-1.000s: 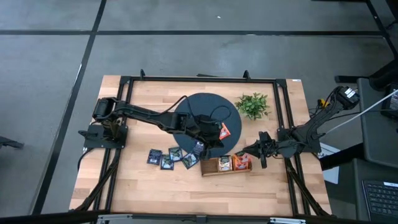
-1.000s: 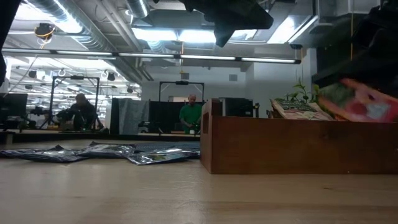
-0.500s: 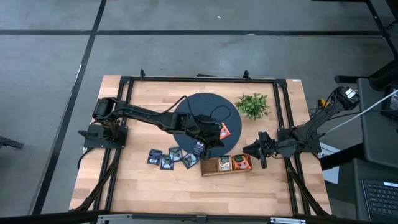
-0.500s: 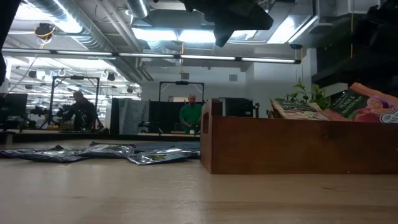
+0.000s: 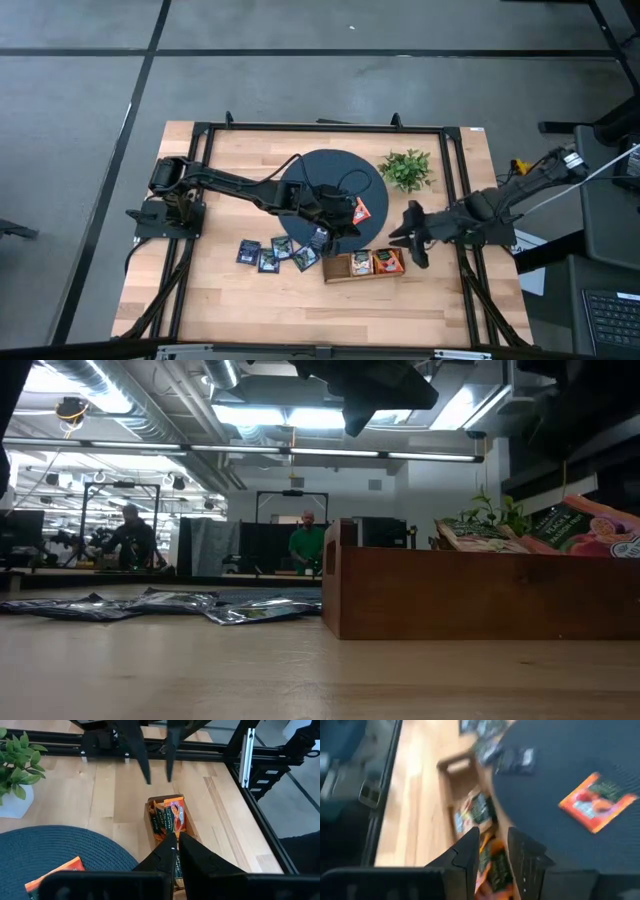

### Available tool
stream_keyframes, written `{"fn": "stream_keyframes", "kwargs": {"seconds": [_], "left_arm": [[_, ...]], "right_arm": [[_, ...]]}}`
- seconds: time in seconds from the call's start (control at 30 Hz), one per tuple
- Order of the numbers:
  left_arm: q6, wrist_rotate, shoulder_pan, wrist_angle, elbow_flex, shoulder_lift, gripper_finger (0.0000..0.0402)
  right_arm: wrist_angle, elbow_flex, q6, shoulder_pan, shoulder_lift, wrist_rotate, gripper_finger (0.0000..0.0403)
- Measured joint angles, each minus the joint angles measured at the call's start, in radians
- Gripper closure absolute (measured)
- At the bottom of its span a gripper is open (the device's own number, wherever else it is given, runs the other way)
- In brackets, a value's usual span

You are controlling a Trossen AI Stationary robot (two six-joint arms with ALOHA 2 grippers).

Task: Pick & Place Tea
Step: Put the orange tea bag into the right section of the wooden organizer

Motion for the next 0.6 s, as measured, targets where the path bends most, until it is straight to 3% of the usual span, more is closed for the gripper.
{"fn": "stream_keyframes", "kwargs": {"seconds": [0.23,0.6], "left_arm": [[0.0,0.0,0.0,-0.001,0.0,0.0,0.0386],[0.0,-0.001,0.0,-0.053,0.0,0.0,0.0386]], "right_arm": [[-0.096,0.134,-0.111,-0.086,0.199,-0.255,0.0298],[-0.152,0.159,-0.106,-0.13,0.343,-0.325,0.0298]]}}
